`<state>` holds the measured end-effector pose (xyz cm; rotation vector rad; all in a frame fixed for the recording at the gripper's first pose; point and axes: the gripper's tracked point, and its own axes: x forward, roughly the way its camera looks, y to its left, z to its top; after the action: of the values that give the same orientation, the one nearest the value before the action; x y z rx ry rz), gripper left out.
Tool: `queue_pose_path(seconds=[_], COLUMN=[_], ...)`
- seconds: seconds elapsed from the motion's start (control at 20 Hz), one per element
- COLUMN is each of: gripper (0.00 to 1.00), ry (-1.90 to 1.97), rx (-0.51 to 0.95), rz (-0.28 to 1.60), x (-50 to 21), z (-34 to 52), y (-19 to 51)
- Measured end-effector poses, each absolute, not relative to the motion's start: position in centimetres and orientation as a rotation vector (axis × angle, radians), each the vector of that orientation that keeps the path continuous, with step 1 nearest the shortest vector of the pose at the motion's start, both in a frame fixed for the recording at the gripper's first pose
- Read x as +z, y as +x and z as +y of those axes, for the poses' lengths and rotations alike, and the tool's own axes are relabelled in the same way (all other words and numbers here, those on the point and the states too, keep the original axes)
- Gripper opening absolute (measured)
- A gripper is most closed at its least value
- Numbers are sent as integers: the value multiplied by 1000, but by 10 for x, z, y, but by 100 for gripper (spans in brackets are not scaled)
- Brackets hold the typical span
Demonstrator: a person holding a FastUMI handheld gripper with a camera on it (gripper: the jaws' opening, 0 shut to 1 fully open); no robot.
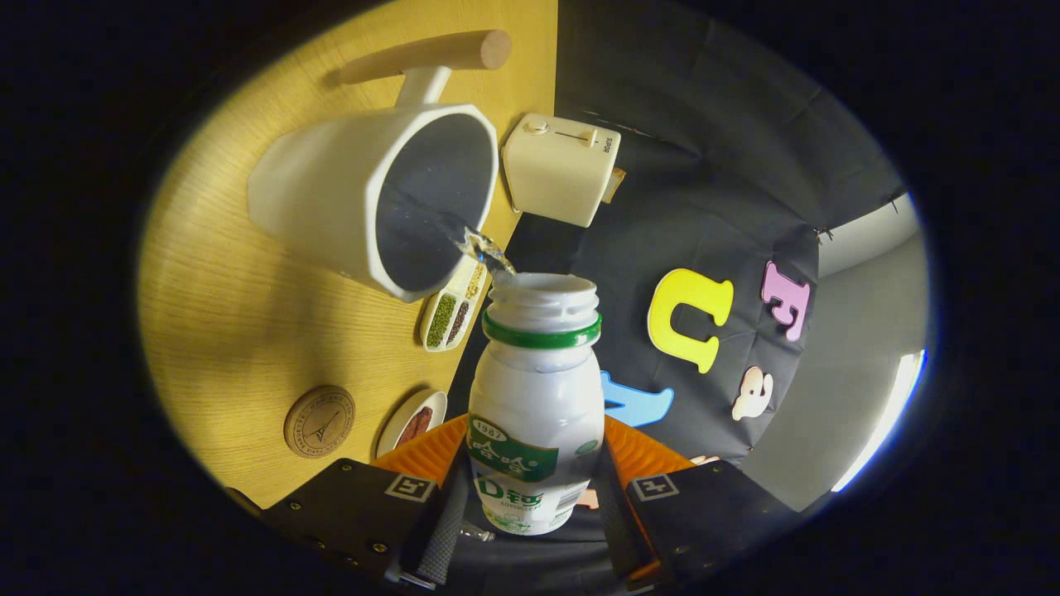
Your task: Take the bottle from table, then pour the juice into the cup, finally place the bottle on the coaster
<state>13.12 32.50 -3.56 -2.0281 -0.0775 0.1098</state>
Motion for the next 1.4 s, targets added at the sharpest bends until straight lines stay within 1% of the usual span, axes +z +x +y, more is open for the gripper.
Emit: queue_pose_path(seconds=[1.0, 1.4], gripper=[71, 71], ry=[-2162, -2210], rx=[102, 109], rz=[-128, -136], x=[-24, -35], z=[340, 343], y=[129, 129])
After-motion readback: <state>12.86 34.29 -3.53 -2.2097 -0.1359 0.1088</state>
